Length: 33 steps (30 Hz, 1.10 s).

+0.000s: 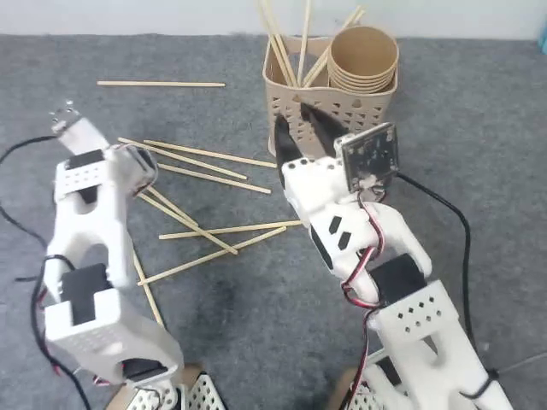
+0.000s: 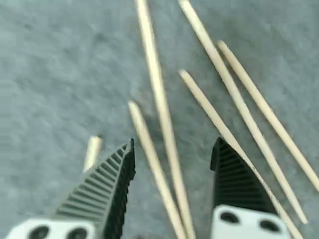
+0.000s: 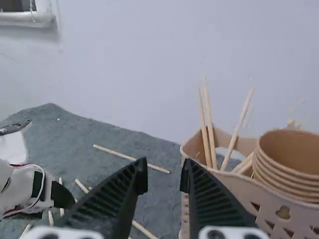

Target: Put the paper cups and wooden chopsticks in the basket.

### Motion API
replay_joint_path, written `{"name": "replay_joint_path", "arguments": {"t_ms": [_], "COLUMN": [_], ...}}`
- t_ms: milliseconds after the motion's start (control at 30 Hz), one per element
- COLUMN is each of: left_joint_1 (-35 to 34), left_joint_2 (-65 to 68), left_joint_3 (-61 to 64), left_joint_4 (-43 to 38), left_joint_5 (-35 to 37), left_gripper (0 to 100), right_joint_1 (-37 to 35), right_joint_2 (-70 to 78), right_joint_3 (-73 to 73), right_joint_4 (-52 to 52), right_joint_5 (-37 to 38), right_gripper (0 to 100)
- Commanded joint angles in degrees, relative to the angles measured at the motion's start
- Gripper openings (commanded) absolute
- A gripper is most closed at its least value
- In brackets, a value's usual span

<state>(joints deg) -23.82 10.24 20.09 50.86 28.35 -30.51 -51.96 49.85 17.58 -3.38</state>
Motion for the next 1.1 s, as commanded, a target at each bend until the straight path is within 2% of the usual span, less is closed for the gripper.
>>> {"name": "replay_joint_path", "arguments": {"t_ms": [0,67,133,267,433,500,633,667,900,1067], "left_joint_1": [2.2,2.5,2.2,2.0,3.2,3.3,4.1,4.1,5.3,5.5], "left_joint_2": [0.5,3.4,5.5,6.9,7.1,7.2,9.5,10.8,21.4,23.0], "left_joint_3": [0.9,1.9,0.7,-1.5,-1.8,-1.9,-3.9,-5.6,-20.7,-23.5], "left_joint_4": [-3.4,-6.7,-5.7,1.0,0.4,-1.0,-3.1,-1.5,13.7,16.8], "left_joint_5": [5.6,9.2,11.7,12.3,12.3,12.4,12.4,12.4,12.0,10.0], "left_gripper": [24,24,24,24,23,19,2,1,9,9], "right_joint_1": [-0.8,-0.9,-0.7,-0.5,-0.5,-0.5,-0.5,-0.5,-0.8,-0.9], "right_joint_2": [-2.4,-2.4,-2.4,-2.4,-2.5,-2.5,-4.4,-5.4,-13.0,-13.7], "right_joint_3": [1.3,1.8,1.9,1.9,1.9,1.9,2.3,2.2,2.2,3.0], "right_joint_4": [1.1,1.1,1.1,1.3,1.5,1.6,2.2,3.6,10.8,13.5], "right_joint_5": [-2.9,-3.1,-3.2,-3.2,-3.3,-3.3,-3.3,-3.3,-3.3,-4.1], "right_gripper": [11.5,11.5,11.5,11.5,11.5,11.5,11.5,11.5,11.5,11.5]}}
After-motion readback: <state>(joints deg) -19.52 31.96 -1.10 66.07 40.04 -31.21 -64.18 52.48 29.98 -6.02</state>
